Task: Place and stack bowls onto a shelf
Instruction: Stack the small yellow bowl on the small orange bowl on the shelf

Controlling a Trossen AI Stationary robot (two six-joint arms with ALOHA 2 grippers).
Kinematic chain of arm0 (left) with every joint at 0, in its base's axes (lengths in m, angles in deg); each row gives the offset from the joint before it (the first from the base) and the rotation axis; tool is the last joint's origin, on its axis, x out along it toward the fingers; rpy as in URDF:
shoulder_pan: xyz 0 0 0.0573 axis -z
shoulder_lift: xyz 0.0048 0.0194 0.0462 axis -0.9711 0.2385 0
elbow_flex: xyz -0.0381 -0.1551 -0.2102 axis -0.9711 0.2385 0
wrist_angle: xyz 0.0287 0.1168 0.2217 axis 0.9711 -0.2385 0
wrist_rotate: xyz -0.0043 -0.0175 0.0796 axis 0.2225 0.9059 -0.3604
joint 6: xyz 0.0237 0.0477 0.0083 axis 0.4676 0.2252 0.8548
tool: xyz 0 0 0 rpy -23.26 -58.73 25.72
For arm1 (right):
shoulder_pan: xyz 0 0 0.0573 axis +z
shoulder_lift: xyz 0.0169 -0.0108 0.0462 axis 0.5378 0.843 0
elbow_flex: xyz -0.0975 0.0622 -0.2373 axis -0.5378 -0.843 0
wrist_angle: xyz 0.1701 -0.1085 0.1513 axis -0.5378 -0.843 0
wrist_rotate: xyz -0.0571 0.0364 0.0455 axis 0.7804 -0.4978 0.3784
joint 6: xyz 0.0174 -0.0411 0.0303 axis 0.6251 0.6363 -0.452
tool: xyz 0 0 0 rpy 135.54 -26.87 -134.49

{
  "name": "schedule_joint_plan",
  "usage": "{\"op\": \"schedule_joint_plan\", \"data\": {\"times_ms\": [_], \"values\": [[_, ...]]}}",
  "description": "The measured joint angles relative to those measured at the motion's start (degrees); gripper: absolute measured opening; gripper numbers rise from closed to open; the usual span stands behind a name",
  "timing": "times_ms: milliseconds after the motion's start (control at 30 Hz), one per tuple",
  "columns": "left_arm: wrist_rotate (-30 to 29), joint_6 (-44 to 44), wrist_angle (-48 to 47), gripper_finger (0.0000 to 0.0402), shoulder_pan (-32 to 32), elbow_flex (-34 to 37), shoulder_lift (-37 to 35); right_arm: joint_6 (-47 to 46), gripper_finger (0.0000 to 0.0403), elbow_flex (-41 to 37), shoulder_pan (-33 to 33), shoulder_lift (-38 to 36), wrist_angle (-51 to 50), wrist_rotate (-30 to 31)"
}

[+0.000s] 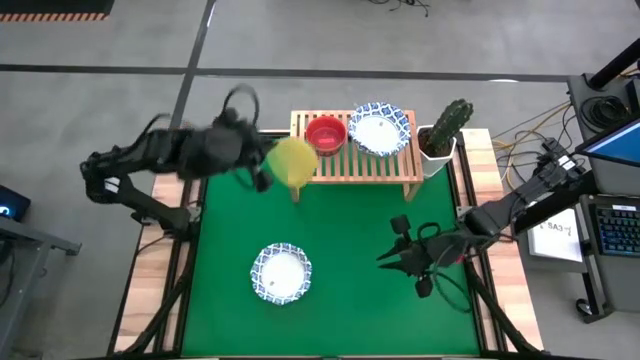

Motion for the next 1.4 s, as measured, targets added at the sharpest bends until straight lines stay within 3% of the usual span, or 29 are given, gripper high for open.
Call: {"op": "schedule_joint_plan", "data": {"times_ms": [167, 267, 467, 667, 1067, 1400], "values": [[16.2, 4.3, 5.8, 0.0, -14.4, -0.9, 4.4, 3.1, 0.0068, -1.3, -2.1, -6.1, 0.0, 0.0], [19.9, 4.4, 8.0, 0.0, -22.0, -0.9, 7.7, 3.1, 0.0068, -3.2, -3.1, -9.5, 0.7, 0.0], [33.8, 4.8, 8.9, 0.0, -31.6, -0.9, 14.1, 4.0, 0.0068, -9.2, -3.4, -14.5, 8.0, 0.0], [33.9, 5.2, 11.4, 0.0, -34.5, -0.9, 17.5, 4.8, 0.0068, -12.9, -3.4, -17.7, 9.5, 0.0], [33.9, 5.9, 16.3, 0.0001, -34.8, -0.9, 19.2, 4.0, 0.0068, -13.2, -3.4, -18.3, 9.4, 0.0], [33.9, 5.8, 17.0, 0.0056, -34.8, -0.9, 19.2, 1.0, 0.0068, -13.2, -3.4, -18.2, 9.5, 0.0]]}}
